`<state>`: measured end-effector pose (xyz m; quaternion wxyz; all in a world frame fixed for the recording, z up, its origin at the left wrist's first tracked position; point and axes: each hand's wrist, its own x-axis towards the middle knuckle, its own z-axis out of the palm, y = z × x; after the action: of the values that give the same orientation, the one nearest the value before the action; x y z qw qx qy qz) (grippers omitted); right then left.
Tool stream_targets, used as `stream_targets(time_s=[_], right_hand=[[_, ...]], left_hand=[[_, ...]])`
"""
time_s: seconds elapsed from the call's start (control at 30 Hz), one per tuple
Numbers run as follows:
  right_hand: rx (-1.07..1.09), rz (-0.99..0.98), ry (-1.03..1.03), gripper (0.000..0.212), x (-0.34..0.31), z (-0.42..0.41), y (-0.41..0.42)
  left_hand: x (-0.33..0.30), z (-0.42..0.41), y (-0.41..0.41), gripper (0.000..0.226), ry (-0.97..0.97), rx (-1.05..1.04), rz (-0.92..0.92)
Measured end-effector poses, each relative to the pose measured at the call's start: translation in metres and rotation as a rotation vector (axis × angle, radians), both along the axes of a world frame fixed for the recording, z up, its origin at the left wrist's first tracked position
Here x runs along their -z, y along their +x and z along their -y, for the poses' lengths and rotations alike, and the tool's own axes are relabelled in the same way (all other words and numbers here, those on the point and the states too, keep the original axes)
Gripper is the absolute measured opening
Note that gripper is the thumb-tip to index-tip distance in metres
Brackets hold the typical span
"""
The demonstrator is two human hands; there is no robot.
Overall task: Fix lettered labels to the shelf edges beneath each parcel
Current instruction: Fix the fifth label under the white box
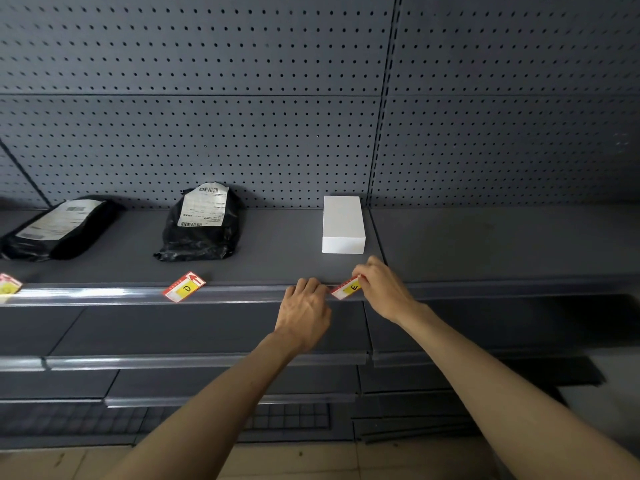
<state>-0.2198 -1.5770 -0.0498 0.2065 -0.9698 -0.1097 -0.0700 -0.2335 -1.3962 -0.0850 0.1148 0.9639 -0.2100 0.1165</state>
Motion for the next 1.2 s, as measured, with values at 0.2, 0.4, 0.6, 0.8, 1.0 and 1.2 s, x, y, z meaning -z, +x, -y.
stream_targets(time_s=[0.2,0.4,0.6,0.8,1.0,1.2], right_hand=[[0.020,0.071,-0.024,0.024,-0.025,-0.009,-0.004],[-0.143,0.182,-0.077,0.025,-0.057,-0.095,0.000],[-0.330,0.230,-0.098,0.033,-0.088,-0.250,0.001],[-0.506,0.246,-0.121,0.042,-0.108,-0.433,-0.018],[-0.605,0.255,-0.074,0.047,-0.125,-0.608,-0.053],[-0.680,0.225,-0.058,0.045,-0.131,-0.748,-0.076]], left_hand=[[-0.027,-0.021,0.012,0.028,-0.039,-0.012,-0.009],[-0.065,-0.113,0.011,0.028,-0.026,-0.117,0.024],[-0.097,-0.263,-0.016,0.025,-0.016,-0.326,0.093],[-0.132,-0.447,-0.073,0.033,0.027,-0.520,0.142],[-0.168,-0.619,-0.137,0.029,0.038,-0.653,0.140],[-0.182,-0.751,-0.177,0.033,0.054,-0.732,0.141]])
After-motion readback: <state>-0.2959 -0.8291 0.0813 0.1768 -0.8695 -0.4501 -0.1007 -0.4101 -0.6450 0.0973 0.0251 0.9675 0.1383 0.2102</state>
